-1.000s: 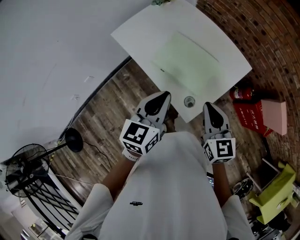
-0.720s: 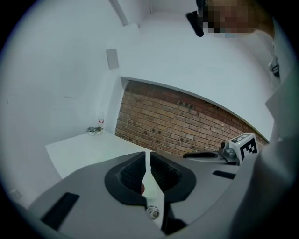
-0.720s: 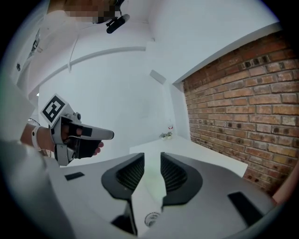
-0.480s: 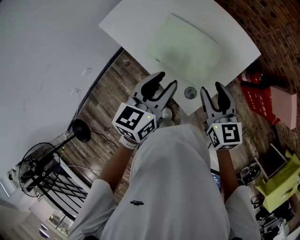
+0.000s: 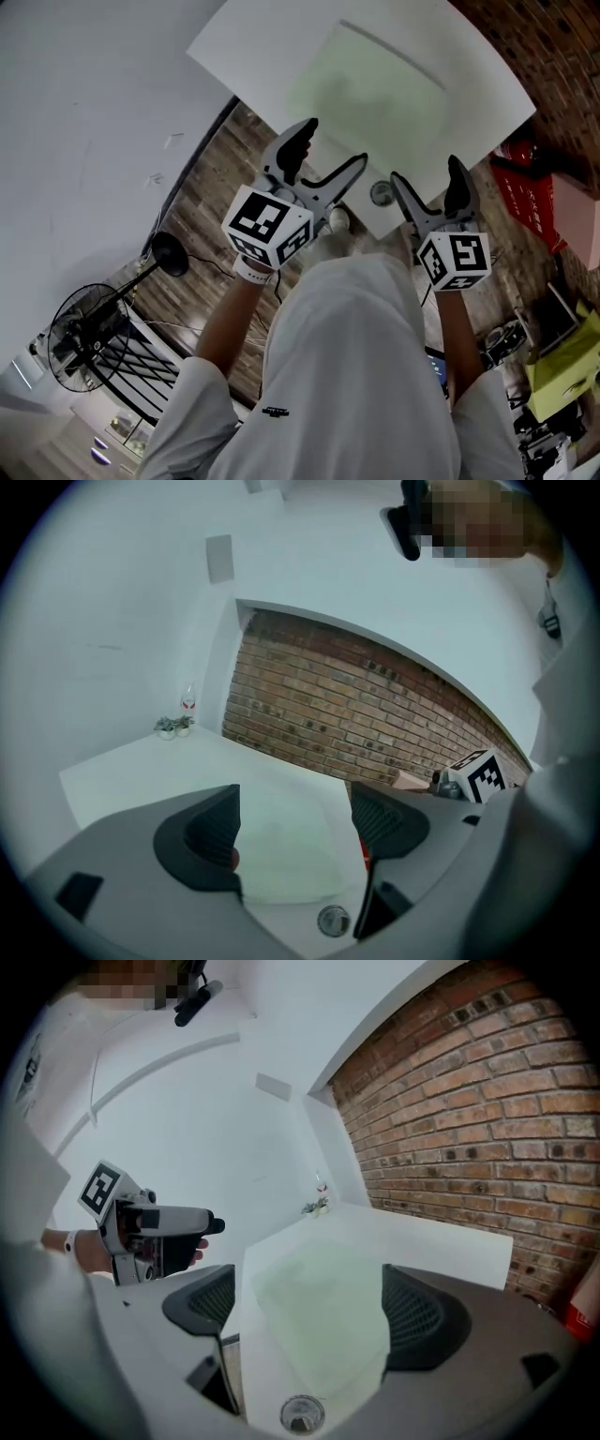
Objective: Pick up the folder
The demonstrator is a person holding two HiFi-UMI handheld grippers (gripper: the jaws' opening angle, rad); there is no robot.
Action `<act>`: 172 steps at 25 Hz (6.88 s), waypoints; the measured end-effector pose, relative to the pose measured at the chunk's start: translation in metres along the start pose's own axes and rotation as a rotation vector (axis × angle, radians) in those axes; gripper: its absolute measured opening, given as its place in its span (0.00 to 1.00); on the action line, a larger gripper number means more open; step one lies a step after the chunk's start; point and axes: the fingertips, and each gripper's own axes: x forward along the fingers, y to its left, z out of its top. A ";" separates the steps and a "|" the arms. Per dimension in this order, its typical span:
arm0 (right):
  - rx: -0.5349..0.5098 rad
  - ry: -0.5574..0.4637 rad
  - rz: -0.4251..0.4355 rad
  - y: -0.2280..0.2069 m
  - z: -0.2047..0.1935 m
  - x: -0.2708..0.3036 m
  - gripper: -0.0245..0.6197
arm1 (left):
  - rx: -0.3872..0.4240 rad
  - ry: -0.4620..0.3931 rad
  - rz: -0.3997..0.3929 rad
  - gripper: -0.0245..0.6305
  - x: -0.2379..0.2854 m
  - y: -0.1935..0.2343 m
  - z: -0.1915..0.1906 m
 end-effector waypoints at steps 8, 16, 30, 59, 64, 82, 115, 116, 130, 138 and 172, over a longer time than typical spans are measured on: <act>0.044 0.054 -0.019 -0.017 -0.015 0.029 0.90 | 0.016 0.061 0.055 0.60 0.029 0.042 -0.015; 0.103 0.084 -0.028 -0.036 -0.033 0.054 0.91 | 0.018 0.109 0.105 0.60 0.053 0.087 -0.032; 0.238 0.127 -0.116 -0.068 -0.061 0.087 0.93 | 0.058 0.250 0.164 0.60 0.100 0.165 -0.066; 0.291 0.207 -0.240 -0.087 -0.100 0.115 0.95 | -0.163 0.410 -0.136 0.67 0.147 0.201 -0.112; 0.291 0.210 -0.252 -0.088 -0.102 0.120 0.94 | -0.176 0.389 -0.134 0.67 0.147 0.203 -0.112; 0.334 0.224 -0.244 -0.089 -0.105 0.121 0.94 | -0.147 0.373 -0.154 0.62 0.136 0.191 -0.111; 0.120 0.071 -0.164 -0.040 -0.035 0.016 0.92 | -0.068 0.081 -0.035 0.58 0.007 0.088 -0.038; 0.103 0.066 -0.158 -0.034 -0.030 0.012 0.92 | -0.074 0.064 -0.026 0.58 -0.002 0.085 -0.037; -0.072 -0.025 -0.059 0.037 0.034 -0.041 0.91 | -0.115 -0.139 0.071 0.58 -0.110 0.047 -0.002; -0.204 -0.139 0.033 0.086 0.075 -0.074 0.91 | -0.127 -0.297 0.133 0.59 -0.177 0.023 0.018; -0.339 -0.316 0.082 0.214 0.063 -0.166 0.90 | -0.049 -0.491 0.160 0.59 -0.329 -0.027 -0.005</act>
